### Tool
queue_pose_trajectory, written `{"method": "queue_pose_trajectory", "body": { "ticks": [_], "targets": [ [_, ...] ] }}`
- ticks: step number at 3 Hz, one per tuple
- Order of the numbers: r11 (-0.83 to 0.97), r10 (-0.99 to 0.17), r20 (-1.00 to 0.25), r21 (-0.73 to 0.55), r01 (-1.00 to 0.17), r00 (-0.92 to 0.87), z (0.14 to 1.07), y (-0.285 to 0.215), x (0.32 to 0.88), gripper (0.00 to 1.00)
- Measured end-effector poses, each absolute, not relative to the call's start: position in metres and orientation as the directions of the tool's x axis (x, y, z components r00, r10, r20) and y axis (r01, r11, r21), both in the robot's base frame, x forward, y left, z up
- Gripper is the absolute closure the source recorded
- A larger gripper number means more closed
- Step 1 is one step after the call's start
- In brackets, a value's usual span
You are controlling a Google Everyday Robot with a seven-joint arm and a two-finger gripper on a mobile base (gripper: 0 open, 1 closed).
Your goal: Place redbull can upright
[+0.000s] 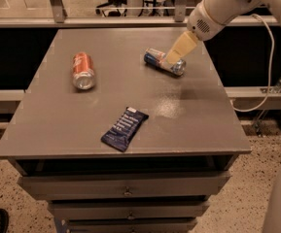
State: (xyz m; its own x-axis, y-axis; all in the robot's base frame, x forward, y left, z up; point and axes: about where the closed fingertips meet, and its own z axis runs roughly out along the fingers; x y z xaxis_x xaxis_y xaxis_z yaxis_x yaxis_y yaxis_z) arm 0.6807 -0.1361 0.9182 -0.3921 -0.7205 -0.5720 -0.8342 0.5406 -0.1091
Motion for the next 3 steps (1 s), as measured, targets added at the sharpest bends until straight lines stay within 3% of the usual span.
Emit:
{"method": "queue_pose_trajectory", "body": {
  "ticks": [2,3],
  "targets": [
    [0.563,-0.698,-0.587,-0.093,-0.821,-0.411,0.883,-0.079,0.735,0.00],
    [0.577,-0.710,-0.550,-0.096,-0.811,-0.440,0.862,-0.077,0.751,0.00]
  ]
}}
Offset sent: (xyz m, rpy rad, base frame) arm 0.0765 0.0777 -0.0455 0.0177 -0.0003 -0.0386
